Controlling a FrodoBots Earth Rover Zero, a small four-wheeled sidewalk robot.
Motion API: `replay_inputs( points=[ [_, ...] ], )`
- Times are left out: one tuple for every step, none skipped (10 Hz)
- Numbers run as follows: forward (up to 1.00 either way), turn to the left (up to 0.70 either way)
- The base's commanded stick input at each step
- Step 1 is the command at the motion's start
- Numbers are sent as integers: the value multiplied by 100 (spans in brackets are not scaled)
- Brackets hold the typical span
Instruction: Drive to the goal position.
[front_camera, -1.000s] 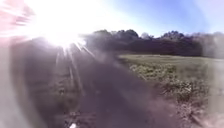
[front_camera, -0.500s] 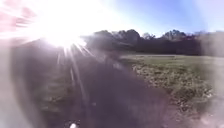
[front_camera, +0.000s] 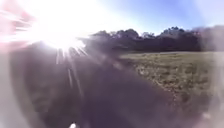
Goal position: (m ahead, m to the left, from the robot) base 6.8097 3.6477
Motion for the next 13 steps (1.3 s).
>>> replay_inputs(
  points=[
    [85, 0],
    [85, 0],
    [85, 0],
    [85, 0],
    [85, 0],
    [85, 0],
    [85, 0],
    [85, 0],
    [85, 0],
    [85, 0],
    [85, 0],
    [85, 0],
    [85, 2]
  ],
)
